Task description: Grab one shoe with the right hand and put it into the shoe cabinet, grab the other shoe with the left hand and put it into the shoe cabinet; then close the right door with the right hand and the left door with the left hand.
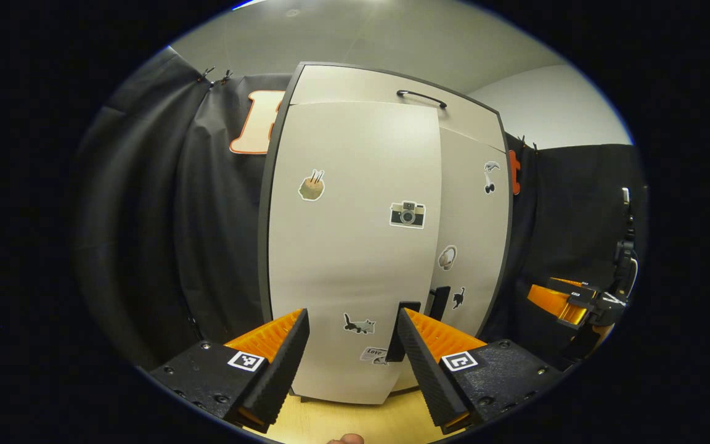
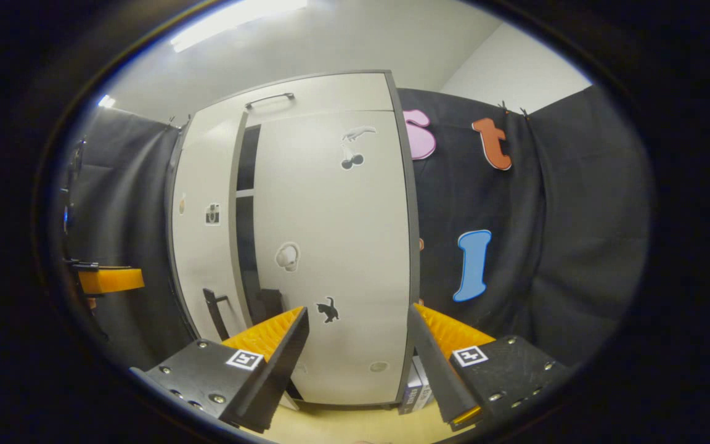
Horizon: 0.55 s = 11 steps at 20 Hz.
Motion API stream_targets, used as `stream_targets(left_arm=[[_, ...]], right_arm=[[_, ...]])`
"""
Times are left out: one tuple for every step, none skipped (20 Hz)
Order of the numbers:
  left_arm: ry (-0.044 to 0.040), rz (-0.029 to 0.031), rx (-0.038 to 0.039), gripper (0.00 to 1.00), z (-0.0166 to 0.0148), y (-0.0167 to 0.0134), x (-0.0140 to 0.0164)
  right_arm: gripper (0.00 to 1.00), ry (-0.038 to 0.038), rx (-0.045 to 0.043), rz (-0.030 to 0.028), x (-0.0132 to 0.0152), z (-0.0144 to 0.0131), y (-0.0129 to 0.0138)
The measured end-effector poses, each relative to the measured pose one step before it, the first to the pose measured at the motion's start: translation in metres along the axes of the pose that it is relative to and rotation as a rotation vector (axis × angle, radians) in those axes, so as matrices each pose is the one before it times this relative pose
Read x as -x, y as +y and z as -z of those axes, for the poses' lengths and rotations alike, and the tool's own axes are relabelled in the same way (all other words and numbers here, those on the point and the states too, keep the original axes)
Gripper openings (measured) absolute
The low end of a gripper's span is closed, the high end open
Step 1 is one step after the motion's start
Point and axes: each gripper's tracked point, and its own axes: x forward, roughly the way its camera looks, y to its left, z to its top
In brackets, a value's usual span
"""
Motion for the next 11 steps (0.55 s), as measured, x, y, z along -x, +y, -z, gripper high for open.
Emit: stream_targets(left_arm=[[0.00108,-0.00127,-0.00095,0.89,0.00065,0.00008,0.00028],[0.00123,-0.00118,-0.00171,0.89,0.00013,0.00041,0.00053],[0.0006,-0.00129,-0.00213,0.89,-0.00021,0.00054,0.00034],[0.00064,-0.00163,-0.00263,0.89,-0.0002,0.00049,0.00021],[0.00058,-0.00279,-0.00302,0.89,0.00019,0.00107,0.00054],[0.00031,-0.00396,-0.00309,0.87,-0.00049,0.00119,0.0003],[-0.00047,-0.00316,-0.00151,0.89,0.00001,0.0012,0.0],[-0.0006,-0.00136,0.00062,0.87,-0.00012,0.00091,0.00099],[0.00031,0.00003,0.00175,0.89,-0.00007,0.00207,0.00154],[0.00024,0.00036,0.00106,0.89,-0.00005,0.00142,0.00109],[-0.00045,-0.00075,-0.00021,0.89,0.00019,0.00163,0.00044]], right_arm=[[0.96,0.00065,0.00076,-0.00071,0.00054,0.00109,0.0005],[0.96,0.00055,0.00038,-0.0002,0.00071,-0.00048,0.00051],[0.96,0.00065,0.00036,-0.0011,0.00044,0.00018,0.00064],[0.96,0.00049,0.00012,0.00068,0.00041,-0.00001,0.00042],[0.96,0.00125,-0.00047,0.00002,-0.00011,0.00098,0.00013],[0.96,0.00001,-0.00102,-0.00027,-0.0004,-0.00017,0.00092],[0.96,-0.00061,-0.00087,0.00054,0.00052,-0.00032,0.00052],[0.96,-0.00062,-0.00044,0.00075,0.00056,-0.0005,0.00067],[0.96,-0.00128,-0.00016,-0.0001,0.00009,-0.00018,0.00011],[0.96,-0.00002,-0.00053,0.00027,0.00041,0.00016,0.00087],[0.96,-0.00018,-0.00046,-0.00089,-0.00008,0.00028,0.00078]])
